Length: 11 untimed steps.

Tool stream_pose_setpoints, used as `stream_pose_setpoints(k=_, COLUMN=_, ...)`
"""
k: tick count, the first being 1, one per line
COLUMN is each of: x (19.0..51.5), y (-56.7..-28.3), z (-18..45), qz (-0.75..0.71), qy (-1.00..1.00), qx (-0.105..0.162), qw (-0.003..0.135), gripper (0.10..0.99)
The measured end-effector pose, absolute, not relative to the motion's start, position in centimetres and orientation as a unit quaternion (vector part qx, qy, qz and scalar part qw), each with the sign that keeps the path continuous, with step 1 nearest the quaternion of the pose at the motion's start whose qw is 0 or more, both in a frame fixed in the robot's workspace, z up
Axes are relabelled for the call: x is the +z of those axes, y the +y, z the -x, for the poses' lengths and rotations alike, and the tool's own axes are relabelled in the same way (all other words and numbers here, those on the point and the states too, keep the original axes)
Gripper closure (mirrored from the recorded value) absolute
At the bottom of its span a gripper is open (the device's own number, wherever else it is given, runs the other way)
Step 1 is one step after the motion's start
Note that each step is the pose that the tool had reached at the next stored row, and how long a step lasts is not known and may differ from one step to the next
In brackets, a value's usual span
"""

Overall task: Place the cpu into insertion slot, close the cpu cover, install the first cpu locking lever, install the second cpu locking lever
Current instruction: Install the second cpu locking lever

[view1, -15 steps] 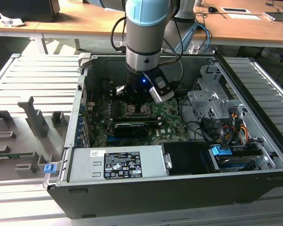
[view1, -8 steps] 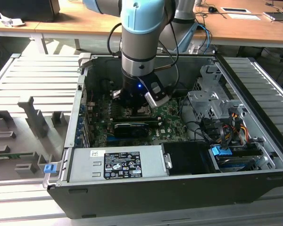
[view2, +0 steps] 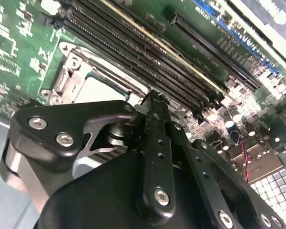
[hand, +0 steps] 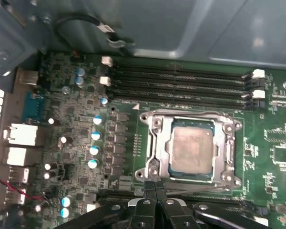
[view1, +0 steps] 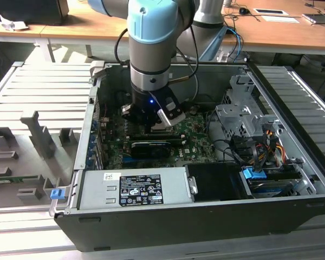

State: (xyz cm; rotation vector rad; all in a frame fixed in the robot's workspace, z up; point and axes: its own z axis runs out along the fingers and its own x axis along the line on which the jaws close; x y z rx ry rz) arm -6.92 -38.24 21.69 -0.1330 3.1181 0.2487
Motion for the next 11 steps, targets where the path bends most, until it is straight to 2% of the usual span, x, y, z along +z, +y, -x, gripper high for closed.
stream_pose_setpoints(k=7, x=21.4, y=-39.2, z=7.4, qz=0.042, qy=0.994, qx=0.100, qw=0.006, gripper=0.980)
stream_pose_setpoints(k=11, x=21.3, y=-39.7, z=7.6, qz=0.042, qy=0.991, qx=0.124, qw=0.007, gripper=0.980)
